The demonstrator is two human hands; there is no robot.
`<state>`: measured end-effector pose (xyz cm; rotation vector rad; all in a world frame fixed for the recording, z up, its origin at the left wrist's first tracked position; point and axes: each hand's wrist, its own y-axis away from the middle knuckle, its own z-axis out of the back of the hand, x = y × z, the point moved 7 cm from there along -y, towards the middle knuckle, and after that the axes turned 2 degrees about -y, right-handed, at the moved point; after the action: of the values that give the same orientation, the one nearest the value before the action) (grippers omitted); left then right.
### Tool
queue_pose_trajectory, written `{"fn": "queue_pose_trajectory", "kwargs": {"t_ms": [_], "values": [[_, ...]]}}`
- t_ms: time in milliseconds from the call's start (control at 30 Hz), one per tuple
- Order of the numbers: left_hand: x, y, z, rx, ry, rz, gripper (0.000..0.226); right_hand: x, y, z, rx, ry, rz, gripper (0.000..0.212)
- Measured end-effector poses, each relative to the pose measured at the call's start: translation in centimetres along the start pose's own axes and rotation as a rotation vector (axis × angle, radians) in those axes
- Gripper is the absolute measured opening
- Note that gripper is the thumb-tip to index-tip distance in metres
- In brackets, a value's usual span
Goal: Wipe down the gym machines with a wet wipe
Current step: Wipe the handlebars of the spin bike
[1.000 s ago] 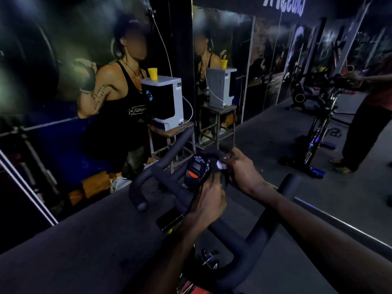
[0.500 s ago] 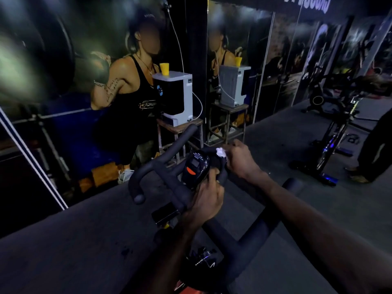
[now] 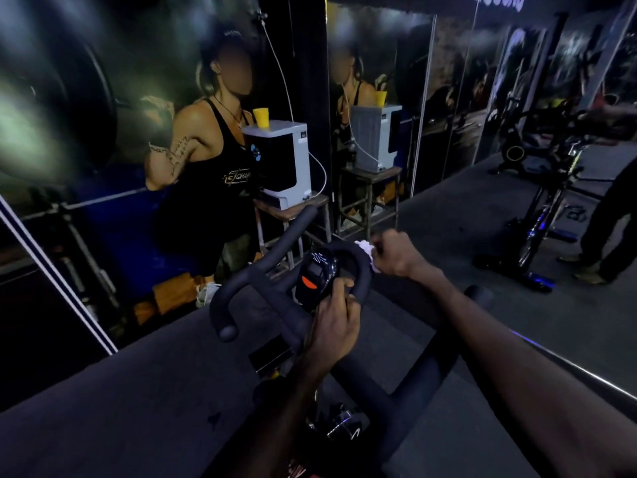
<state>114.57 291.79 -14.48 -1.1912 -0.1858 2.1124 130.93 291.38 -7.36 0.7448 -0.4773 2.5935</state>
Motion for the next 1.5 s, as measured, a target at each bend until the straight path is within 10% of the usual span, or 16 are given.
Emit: {"fn": "queue_pose_trajectory", "kwargs": {"t_ms": [367, 833, 933, 1500], "values": [[0.0, 0.5, 1.1, -0.074, 0.035, -0.016, 0.023, -2.1, 5.2, -1.4, 0.019, -0.219, -0.286, 0.007], [0.7, -3.2, 4.1, 0.262, 0.191, 0.147, 0.019, -0.9, 11.8, -7.4, -0.082, -0.423, -0.455, 0.04], [0.2, -3.6, 5.8, 0.233, 0.172, 0.048, 0.027, 0.0, 13.0, -9.1, 0.162, -0.409, -0.442, 0.032], [2.1, -4.1, 7.9, -0.059, 0.142, -0.172, 0.021, -1.5, 10.9, -10.9, 0.008, -1.386, -0.731, 0.03]]}}
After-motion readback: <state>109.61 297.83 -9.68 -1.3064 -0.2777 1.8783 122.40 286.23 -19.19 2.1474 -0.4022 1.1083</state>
